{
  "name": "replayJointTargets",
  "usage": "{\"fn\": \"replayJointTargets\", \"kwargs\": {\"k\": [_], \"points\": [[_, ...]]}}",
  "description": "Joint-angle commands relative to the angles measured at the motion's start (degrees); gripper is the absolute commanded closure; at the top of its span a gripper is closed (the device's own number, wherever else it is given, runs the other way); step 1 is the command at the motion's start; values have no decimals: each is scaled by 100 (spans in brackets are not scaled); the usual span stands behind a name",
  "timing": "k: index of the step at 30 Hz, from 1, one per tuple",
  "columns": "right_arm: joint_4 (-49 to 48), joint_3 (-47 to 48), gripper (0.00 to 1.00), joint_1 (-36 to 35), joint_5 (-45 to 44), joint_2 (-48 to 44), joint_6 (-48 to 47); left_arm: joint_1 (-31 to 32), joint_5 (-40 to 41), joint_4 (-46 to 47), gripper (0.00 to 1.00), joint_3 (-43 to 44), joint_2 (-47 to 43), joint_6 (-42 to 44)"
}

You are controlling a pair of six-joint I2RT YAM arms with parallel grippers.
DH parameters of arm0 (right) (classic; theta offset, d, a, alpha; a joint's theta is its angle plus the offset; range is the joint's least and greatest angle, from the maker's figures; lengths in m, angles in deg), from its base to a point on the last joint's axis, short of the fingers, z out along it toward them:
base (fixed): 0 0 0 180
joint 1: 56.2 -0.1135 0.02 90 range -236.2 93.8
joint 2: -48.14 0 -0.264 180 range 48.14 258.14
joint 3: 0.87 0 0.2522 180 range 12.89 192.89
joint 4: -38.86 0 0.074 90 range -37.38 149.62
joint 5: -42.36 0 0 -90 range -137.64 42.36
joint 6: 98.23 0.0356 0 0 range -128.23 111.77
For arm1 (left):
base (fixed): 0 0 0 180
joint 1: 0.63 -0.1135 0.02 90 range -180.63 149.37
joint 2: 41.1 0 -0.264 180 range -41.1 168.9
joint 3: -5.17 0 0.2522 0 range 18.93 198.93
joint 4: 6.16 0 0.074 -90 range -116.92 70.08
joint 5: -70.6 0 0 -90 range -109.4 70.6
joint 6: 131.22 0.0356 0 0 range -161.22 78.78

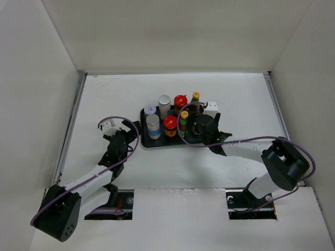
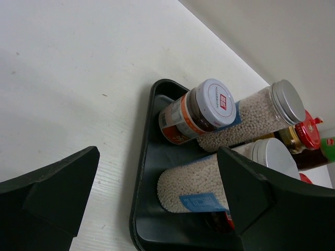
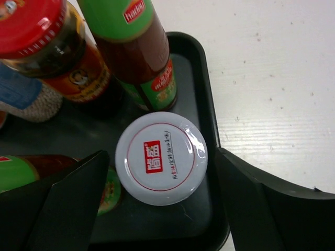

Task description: Organize the condiment bottles

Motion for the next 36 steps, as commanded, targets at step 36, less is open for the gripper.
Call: {"fn": "replayJointTargets", "kwargs": {"k": [36], "points": [[-230,-1425,0,2042,289,-2086,2182,5,1094,-3145,0,2085,713,-251]]}}
